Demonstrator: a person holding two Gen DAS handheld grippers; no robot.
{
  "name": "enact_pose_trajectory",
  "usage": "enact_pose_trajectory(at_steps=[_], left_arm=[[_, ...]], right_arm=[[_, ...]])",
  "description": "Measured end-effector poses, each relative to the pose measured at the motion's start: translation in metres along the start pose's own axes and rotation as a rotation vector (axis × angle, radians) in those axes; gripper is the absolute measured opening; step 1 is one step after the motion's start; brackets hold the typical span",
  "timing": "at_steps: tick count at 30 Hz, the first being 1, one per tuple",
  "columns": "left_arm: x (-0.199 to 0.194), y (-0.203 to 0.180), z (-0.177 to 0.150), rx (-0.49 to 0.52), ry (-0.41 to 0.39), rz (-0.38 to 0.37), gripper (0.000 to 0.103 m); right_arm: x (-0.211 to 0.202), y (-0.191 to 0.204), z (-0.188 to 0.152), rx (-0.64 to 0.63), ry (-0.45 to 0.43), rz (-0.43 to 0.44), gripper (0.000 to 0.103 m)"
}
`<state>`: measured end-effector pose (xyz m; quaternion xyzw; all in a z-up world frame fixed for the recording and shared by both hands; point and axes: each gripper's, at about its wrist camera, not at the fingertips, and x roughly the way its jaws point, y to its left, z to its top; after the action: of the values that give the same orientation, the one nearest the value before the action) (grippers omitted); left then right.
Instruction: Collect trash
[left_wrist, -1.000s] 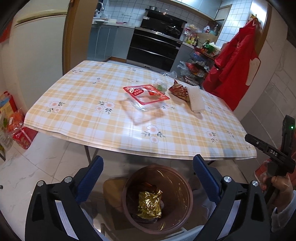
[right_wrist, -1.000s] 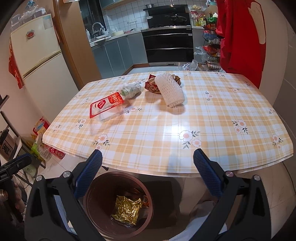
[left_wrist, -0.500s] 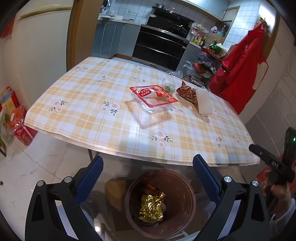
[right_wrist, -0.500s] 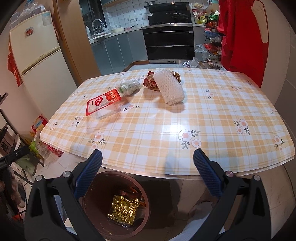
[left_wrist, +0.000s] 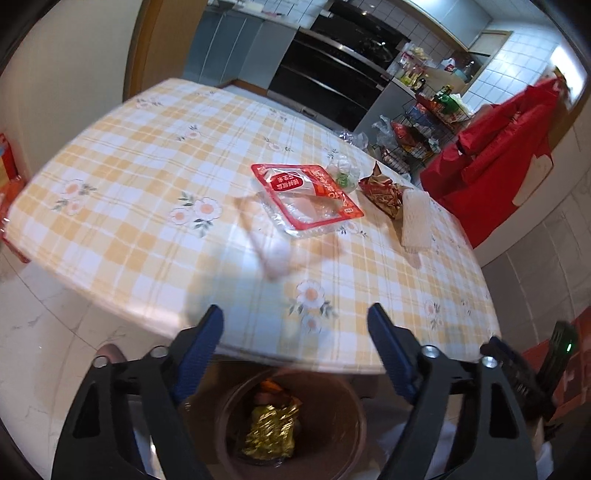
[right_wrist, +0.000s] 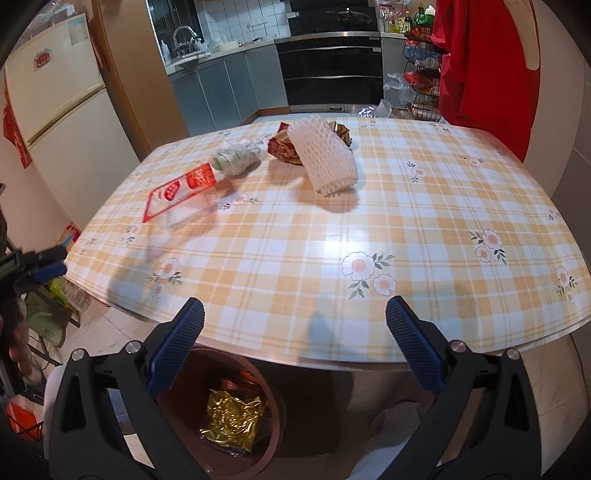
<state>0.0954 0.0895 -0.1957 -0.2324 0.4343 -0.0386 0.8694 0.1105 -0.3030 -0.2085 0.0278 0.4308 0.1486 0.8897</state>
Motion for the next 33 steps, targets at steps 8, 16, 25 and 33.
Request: enact_pose_trajectory(at_steps=[8,16,25,33], left_arm=[[0.079,-0.009,0.051,-0.06,0.056,-0.046,0.04],[0.129,0.009,0.085,-0.147,0.048,-0.009,0.04],[0.155,0.033,0.092,-0.185,0.038,0.04,0.009],[0.134,0.029,0.09,-0.122,0.004,0.033,0.009]], right_arm=[[0.04,-0.015,0.024,-0.017,0.014,-0.017,0.097],[0.079,-0.023,0.058,-0.06,0.015,-0.026,0.097],[0.13,-0.021,0.106,-0.196,-0.048,-0.03,0.097],[0.192,-0.018,0.156,-0.291,-0.055,-0.137,0.096]])
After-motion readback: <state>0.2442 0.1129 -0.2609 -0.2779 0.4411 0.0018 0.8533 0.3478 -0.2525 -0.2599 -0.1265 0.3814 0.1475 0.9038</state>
